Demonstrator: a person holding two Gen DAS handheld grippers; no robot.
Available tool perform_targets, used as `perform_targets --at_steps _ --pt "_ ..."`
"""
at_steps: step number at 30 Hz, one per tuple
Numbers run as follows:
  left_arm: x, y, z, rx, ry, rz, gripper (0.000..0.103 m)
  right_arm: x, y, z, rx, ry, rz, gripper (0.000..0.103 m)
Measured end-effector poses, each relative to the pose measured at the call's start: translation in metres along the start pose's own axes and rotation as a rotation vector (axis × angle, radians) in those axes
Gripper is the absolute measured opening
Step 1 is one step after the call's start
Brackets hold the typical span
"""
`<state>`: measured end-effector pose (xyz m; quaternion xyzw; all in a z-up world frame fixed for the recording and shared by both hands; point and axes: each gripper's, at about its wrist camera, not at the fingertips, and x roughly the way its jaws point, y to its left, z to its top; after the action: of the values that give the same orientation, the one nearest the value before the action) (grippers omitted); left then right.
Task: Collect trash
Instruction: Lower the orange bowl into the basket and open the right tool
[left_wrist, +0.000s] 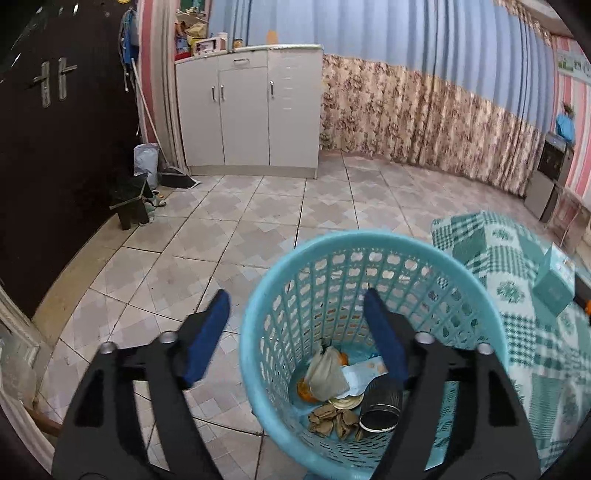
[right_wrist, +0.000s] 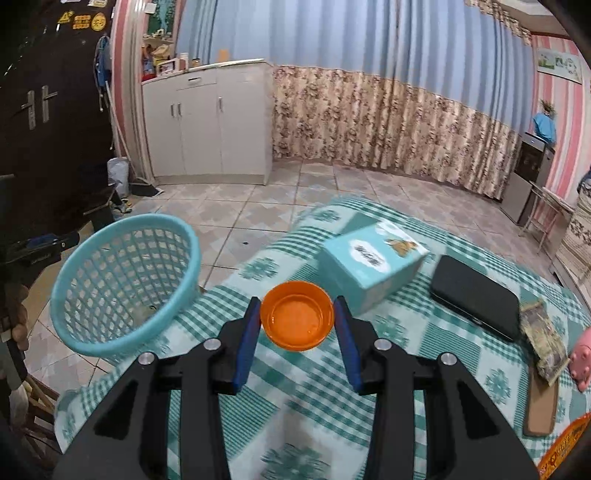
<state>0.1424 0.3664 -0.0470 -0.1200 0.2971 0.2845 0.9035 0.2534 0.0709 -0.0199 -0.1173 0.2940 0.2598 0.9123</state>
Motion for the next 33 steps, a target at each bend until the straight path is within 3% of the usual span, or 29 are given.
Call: perform_targets --at_steps 6,13,20,29,30,31,33 --pt "-0.021 0.016 -0.007 -0.038 -0.031 0.034 0.092 0.012 0.032 0.013 -0.042 -0.009 0.044 0.040" --pt "-0.025 0.037 -0.022 -0.071 -0.008 0.066 0.092 0.036 0.076 0.028 -0.037 0.002 0.118 0.040" --pt "-0.025 0.048 -0.030 -0.094 -0.011 0.090 0.093 0.062 0.113 0.023 -0.036 0.021 0.166 0.040" --pt "-0.026 0.040 -0.030 -0.075 -0.018 0.096 0.093 0.079 0.124 0.019 -0.034 0.045 0.206 0.041" --pt "-0.027 0.038 -0.030 -0.070 -0.019 0.099 0.093 0.079 0.125 0.018 -0.037 0.047 0.209 0.044" --pt "-0.028 0.035 -0.030 -0.063 -0.022 0.103 0.093 0.079 0.126 0.018 -0.042 0.044 0.206 0.056" --pt "-0.031 0.032 -0.029 -0.053 -0.026 0.102 0.093 0.073 0.126 0.018 -0.049 0.023 0.205 0.071"
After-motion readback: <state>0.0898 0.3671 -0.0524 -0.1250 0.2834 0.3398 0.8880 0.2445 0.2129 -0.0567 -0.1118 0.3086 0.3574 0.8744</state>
